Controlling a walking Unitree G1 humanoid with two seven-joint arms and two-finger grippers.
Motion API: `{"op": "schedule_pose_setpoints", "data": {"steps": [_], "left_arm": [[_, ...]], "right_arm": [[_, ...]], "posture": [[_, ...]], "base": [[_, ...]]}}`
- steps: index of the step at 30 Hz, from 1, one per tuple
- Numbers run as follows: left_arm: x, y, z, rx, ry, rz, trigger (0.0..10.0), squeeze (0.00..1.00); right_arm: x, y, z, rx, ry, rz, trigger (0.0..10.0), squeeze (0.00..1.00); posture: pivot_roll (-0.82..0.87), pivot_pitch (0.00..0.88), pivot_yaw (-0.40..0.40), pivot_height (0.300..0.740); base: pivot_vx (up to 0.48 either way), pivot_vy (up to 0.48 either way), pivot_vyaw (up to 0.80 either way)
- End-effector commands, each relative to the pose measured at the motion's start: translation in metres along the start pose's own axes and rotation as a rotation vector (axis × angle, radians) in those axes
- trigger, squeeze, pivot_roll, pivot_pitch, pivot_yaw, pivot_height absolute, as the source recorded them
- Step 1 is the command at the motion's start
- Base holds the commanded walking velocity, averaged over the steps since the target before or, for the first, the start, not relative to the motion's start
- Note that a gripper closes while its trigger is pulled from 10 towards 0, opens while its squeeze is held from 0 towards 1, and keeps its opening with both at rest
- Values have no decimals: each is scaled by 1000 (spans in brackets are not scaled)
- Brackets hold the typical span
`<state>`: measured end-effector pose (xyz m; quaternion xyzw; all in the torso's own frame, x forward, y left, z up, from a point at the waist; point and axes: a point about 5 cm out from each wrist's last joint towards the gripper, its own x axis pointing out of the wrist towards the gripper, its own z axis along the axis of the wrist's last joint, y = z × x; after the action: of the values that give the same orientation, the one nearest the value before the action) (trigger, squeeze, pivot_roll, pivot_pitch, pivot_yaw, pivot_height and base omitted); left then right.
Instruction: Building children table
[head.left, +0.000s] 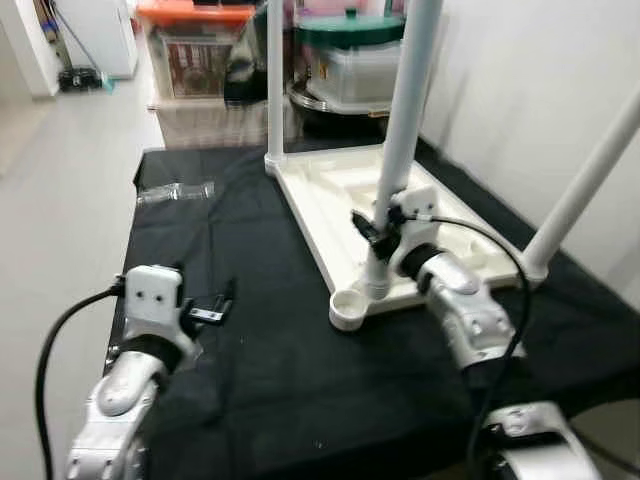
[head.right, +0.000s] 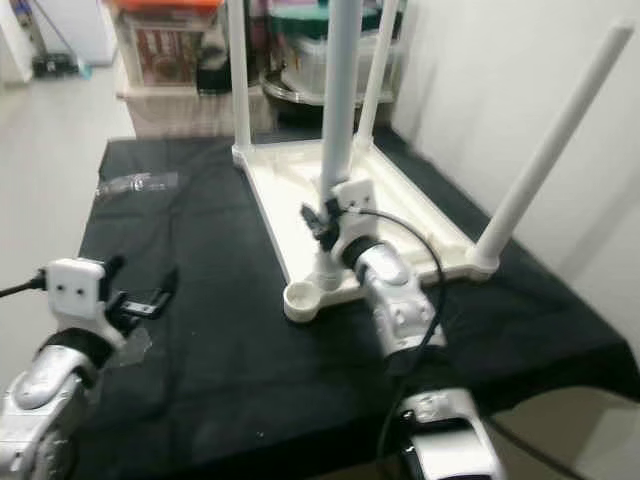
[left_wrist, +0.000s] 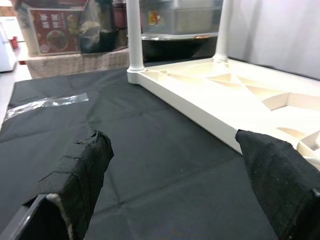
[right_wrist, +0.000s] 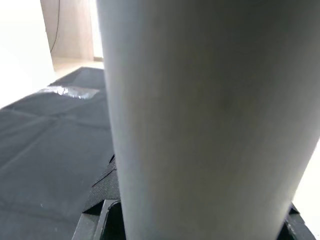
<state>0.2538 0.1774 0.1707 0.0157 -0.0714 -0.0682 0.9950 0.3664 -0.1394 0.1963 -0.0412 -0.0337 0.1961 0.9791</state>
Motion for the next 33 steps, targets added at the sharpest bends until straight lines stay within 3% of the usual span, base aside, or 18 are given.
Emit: {"op": "schedule_pose_setpoints", "data": {"steps": [1,6,13,18,33], "left_arm": [[-1,4,-3,14,14,12,10000,0],[-1,3,-4,13,16,14,10000,0],[1,4,-4,16,17,13,10000,0],[0,6,-4,21,16,20,10000,0],[1,6,-6,21,19,15,10000,0]], "right_arm": [[3,6,0,-16,-8,26,10000,0],[4,9,-3,-16,-2,40,10000,0],[16,31,-3,-48,-14,122,10000,0],[17,35,-4,-61,-11,145,10000,0],[4,17,-20,-116,33,135,10000,0]], "posture": [[42,0,-59,740],[42,0,-57,740],[54,0,-58,740],[62,0,-64,740],[47,0,-51,740]], "base": [[0,0,0],[0,0,0],[0,0,0],[0,0,0],[0,0,0]]}}
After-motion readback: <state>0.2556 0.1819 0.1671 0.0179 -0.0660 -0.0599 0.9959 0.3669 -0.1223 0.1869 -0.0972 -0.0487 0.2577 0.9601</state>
